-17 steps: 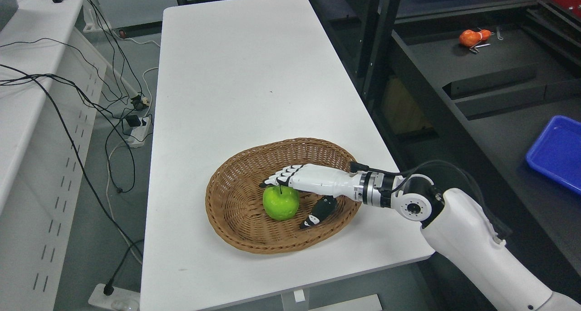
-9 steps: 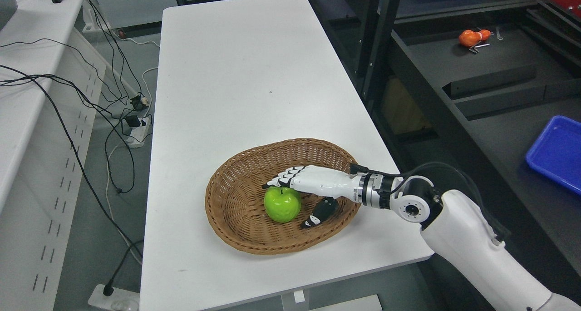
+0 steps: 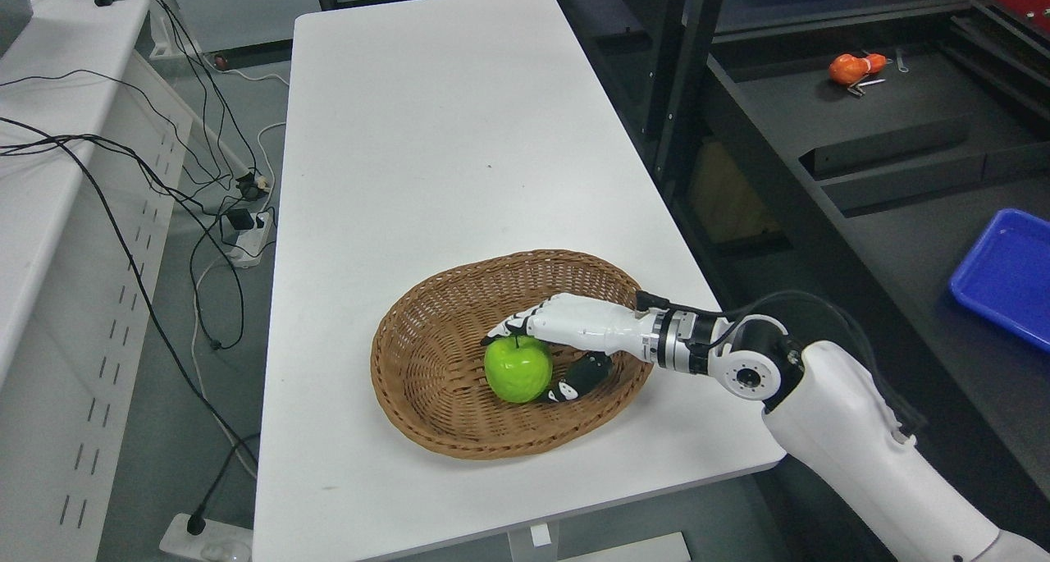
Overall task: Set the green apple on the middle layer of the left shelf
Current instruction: 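Close the right hand fingers around the green apple, then lift the green apple out of the basket with the right hand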
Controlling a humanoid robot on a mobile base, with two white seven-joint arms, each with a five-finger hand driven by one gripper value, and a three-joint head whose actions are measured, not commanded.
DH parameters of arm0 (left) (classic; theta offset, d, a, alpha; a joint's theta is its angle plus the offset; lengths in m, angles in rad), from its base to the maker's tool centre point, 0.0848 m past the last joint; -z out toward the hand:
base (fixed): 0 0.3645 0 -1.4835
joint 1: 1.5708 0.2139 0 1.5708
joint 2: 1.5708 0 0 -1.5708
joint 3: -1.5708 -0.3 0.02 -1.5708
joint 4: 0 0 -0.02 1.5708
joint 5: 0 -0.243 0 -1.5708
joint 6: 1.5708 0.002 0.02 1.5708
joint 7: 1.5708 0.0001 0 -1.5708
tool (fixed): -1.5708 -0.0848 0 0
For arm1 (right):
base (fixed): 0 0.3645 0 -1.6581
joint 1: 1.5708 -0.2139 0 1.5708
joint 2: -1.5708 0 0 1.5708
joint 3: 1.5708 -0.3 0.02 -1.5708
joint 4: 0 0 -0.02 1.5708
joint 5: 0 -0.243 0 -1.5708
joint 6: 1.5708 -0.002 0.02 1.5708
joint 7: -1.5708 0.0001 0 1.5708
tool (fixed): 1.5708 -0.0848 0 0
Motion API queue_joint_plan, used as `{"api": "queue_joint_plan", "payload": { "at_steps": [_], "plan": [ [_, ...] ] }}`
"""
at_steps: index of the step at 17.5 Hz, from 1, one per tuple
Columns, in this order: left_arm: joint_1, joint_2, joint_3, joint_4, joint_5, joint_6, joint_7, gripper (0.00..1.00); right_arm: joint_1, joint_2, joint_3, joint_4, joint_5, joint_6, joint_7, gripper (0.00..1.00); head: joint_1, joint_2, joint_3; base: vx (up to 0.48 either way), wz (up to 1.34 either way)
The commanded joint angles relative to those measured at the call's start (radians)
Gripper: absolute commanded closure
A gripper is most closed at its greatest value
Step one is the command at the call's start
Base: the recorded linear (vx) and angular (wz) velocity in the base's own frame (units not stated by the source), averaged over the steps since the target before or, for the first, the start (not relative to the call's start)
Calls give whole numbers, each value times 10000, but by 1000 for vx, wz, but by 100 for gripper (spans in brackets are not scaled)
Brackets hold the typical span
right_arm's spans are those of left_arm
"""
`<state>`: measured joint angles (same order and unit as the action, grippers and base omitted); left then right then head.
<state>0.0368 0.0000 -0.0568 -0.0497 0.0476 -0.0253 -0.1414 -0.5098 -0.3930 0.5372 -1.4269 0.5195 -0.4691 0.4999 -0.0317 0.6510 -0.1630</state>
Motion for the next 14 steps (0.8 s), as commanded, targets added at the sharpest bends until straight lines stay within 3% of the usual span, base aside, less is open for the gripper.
{"api": "queue_joint_plan", "payload": {
  "at_steps": [1, 4, 7, 10, 14],
  "plan": [
    [0, 175, 0, -9, 0, 8, 3, 0, 36, -471, -1840, -364, 20, 12, -167, 100, 0, 0, 0, 0, 0],
    [0, 175, 0, -9, 0, 8, 3, 0, 724, -259, -3755, -1159, 20, 120, -503, 100, 0, 0, 0, 0, 0],
    [0, 175, 0, -9, 0, 8, 3, 0, 1201, 1012, -5337, -1346, 829, 1358, -3027, 100, 0, 0, 0, 0, 0],
    [0, 175, 0, -9, 0, 8, 3, 0, 1446, 1291, -5510, -1346, 2335, 3107, -5622, 100, 0, 0, 0, 14, -6],
    [0, 175, 0, -9, 0, 8, 3, 0, 2305, 1904, -5556, -1943, 2321, 3449, -6073, 100, 0, 0, 0, -13, -17]
  ]
}}
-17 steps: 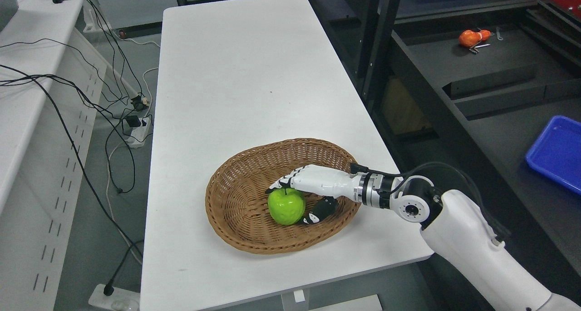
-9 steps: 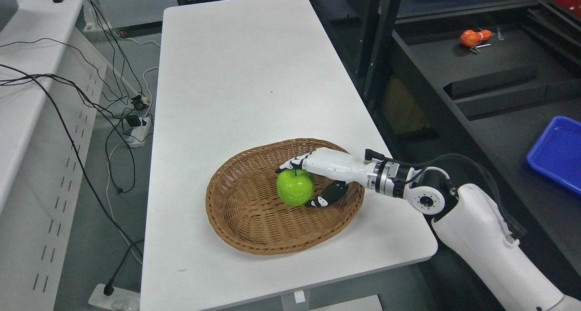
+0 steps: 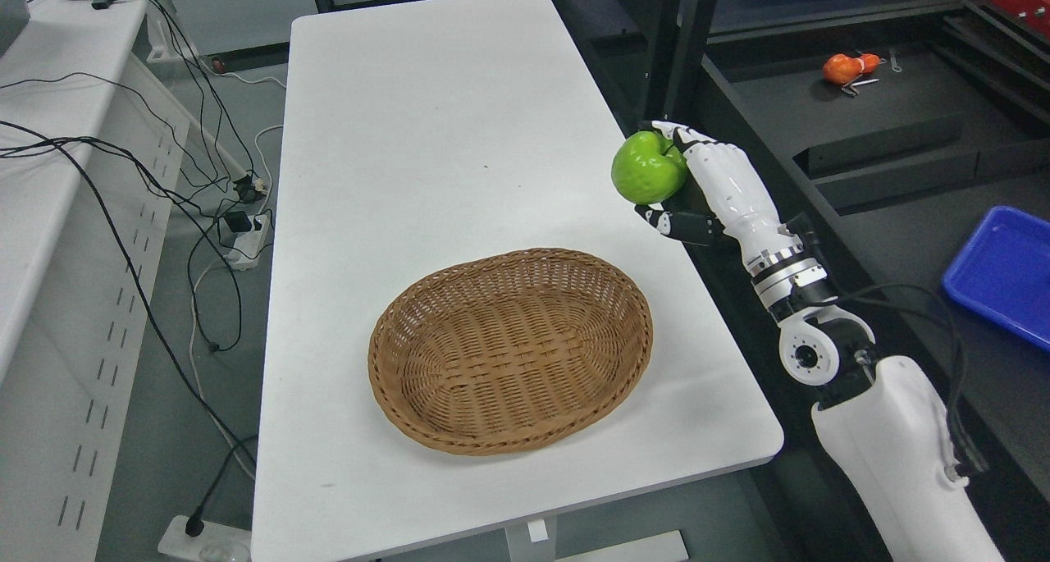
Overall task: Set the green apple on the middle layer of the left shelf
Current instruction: 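Lift the green apple out of the basket with the right hand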
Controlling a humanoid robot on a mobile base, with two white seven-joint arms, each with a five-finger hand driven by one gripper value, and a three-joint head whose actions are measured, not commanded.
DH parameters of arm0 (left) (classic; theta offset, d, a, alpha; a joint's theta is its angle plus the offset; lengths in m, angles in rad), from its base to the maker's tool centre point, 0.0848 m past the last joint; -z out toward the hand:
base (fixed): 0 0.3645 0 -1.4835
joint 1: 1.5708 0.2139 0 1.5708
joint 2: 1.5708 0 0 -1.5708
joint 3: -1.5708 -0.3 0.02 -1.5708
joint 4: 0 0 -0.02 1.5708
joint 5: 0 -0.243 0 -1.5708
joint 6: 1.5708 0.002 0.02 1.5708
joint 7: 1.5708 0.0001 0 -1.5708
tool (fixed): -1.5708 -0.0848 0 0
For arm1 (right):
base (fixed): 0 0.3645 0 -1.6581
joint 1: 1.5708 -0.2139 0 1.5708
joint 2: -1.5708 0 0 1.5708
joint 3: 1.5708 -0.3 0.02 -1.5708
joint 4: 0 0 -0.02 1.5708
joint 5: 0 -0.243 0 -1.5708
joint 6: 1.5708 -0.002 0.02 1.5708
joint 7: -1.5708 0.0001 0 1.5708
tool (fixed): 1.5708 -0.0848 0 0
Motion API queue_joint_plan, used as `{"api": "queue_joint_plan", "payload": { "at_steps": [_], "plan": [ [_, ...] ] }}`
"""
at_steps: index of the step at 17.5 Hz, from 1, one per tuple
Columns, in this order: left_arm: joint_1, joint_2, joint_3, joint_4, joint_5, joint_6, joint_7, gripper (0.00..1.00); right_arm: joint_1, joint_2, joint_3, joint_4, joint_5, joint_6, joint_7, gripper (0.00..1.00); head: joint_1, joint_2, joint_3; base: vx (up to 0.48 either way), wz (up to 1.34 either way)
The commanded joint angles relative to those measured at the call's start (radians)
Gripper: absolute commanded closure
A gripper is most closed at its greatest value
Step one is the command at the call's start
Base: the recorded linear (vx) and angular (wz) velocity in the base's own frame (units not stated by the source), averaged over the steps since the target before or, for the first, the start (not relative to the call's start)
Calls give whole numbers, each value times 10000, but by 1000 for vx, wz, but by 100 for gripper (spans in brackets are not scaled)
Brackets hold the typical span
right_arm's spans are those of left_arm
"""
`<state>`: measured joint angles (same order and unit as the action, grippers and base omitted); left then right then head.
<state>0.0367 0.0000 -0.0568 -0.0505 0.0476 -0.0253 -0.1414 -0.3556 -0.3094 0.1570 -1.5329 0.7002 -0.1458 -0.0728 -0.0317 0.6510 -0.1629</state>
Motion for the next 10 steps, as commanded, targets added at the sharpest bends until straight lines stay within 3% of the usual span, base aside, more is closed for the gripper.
{"api": "queue_joint_plan", "payload": {
  "at_steps": [1, 10],
  "plan": [
    [1, 175, 0, -2, 0, 8, 3, 0, 901, 1145, -1754, -961, 514, 215, -345, 100, 0, 0, 0, -38, -47],
    [1, 175, 0, 14, 0, 8, 3, 0, 1714, 1344, -1785, -1360, 499, 215, -268, 100, 0, 0, 0, -139, 47]
  ]
}}
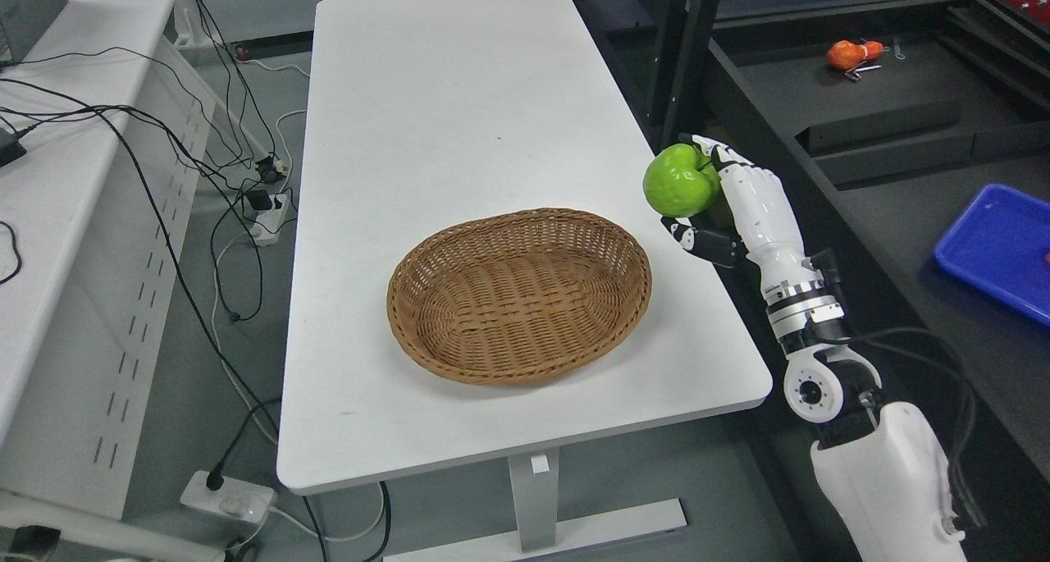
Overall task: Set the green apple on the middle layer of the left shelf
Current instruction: 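Lift the green apple out of the basket with the right hand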
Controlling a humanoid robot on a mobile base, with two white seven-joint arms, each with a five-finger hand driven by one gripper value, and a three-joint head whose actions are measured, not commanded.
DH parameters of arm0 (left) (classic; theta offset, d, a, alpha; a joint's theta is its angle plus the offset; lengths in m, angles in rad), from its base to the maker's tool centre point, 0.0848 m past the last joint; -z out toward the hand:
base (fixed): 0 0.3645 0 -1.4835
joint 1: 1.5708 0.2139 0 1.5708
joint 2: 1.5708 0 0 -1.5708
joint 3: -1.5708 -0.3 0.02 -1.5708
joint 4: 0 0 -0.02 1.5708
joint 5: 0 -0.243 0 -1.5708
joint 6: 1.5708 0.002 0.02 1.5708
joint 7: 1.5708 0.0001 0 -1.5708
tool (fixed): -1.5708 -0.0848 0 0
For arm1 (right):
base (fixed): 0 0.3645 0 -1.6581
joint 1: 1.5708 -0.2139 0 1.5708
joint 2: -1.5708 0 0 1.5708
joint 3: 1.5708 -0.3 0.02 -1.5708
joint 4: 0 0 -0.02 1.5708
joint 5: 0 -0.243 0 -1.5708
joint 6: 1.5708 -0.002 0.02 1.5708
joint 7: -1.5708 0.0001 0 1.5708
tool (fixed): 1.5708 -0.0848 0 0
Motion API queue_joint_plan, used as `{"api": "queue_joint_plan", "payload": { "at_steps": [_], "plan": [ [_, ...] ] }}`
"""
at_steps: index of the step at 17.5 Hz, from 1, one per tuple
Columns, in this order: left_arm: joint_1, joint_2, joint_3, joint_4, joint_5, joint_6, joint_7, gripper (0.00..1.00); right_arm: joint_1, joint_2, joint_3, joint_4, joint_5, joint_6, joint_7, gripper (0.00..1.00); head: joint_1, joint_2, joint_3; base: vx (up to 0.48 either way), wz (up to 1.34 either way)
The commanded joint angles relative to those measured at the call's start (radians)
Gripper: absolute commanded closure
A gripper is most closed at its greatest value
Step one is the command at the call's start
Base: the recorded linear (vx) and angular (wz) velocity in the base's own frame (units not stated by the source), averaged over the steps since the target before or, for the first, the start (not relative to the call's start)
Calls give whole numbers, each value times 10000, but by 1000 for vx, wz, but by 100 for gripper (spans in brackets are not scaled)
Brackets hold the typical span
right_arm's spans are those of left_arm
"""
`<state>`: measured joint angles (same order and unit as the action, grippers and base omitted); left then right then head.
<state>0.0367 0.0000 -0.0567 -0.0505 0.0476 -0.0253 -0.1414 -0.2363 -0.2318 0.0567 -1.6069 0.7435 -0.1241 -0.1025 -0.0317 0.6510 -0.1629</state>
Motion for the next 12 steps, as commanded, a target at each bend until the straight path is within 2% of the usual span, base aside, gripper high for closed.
{"api": "queue_joint_plan", "payload": {
  "at_steps": [1, 4, 12],
  "plan": [
    [1, 175, 0, -2, 0, 8, 3, 0, 583, 630, -797, -620, 66, -1, -2, 100, 0, 0, 0, -285, 113],
    [1, 175, 0, -2, 0, 8, 3, 0, 813, 661, -920, -620, 66, -1, -63, 100, 0, 0, 0, -286, 64],
    [1, 175, 0, -2, 0, 8, 3, 0, 1871, 875, -920, -789, 66, -323, -325, 100, 0, 0, 0, -339, -231]
  ]
}}
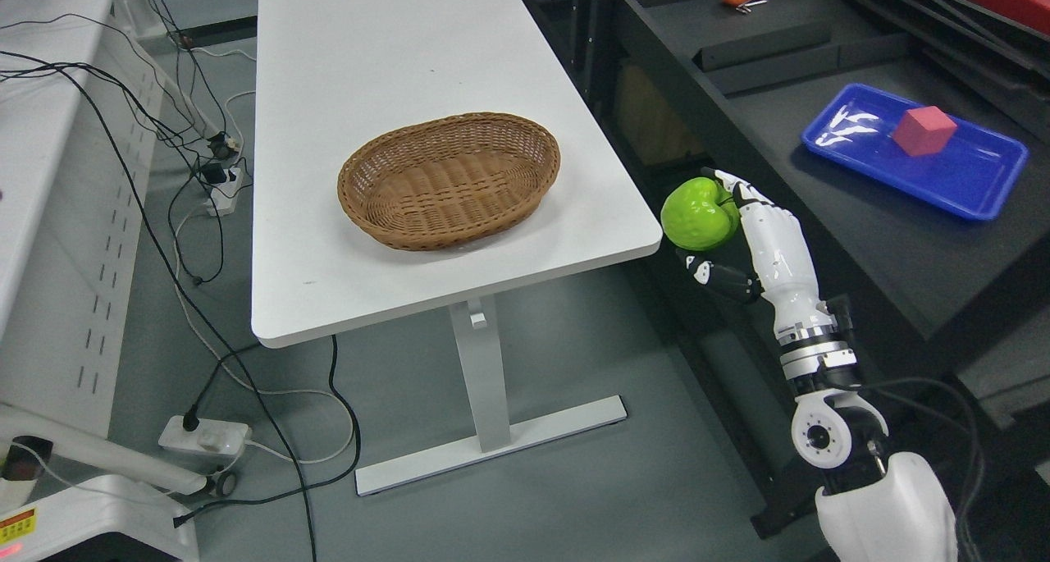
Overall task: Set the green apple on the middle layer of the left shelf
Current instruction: 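Carry the apple in the right hand over the black shelf tray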
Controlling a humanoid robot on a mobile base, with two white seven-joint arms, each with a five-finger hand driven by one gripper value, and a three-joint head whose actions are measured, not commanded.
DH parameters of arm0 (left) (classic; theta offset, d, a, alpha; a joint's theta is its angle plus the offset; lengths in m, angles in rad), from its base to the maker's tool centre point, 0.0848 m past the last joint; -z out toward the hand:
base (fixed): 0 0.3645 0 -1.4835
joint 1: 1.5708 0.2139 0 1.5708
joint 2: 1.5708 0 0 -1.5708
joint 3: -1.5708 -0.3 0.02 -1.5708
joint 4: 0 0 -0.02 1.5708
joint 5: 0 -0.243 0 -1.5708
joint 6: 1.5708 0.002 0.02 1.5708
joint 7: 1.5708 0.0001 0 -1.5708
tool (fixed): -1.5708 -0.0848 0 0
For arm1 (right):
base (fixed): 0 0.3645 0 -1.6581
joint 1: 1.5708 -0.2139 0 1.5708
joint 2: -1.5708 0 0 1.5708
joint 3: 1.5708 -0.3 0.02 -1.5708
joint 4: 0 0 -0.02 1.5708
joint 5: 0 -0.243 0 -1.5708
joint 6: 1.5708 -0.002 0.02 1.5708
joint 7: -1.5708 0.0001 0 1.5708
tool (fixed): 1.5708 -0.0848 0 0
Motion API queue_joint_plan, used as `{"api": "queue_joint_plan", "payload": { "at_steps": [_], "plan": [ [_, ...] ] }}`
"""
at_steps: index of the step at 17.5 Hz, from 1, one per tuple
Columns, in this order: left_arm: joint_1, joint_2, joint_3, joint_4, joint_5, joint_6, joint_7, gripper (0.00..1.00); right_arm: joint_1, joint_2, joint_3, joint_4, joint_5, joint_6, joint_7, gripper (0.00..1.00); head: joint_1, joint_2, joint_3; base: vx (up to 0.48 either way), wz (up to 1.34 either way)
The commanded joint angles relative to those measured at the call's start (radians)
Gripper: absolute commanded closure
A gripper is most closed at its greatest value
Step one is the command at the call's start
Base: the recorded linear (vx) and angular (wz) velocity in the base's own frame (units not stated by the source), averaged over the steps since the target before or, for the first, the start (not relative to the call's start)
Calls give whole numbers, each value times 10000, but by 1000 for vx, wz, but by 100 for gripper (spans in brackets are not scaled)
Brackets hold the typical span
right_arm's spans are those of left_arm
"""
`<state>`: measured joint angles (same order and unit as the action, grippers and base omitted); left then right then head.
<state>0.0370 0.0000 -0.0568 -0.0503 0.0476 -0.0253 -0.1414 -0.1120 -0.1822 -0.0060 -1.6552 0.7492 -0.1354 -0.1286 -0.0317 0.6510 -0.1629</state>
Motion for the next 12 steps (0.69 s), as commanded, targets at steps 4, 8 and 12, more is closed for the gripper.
{"api": "queue_joint_plan", "payload": {
  "at_steps": [4, 8, 12],
  "plan": [
    [-1, 175, 0, 12, 0, 8, 3, 0, 828, 380, -308, -306, 9, -257, -64, 100, 0, 0, 0, -382, -353],
    [-1, 175, 0, 12, 0, 8, 3, 0, 875, 410, -292, -321, -6, -257, -64, 100, 0, 0, 0, -372, -419],
    [-1, 175, 0, 12, 0, 8, 3, 0, 936, 441, -262, -306, 9, -257, -64, 100, 0, 0, 0, -299, -667]
  ]
}}
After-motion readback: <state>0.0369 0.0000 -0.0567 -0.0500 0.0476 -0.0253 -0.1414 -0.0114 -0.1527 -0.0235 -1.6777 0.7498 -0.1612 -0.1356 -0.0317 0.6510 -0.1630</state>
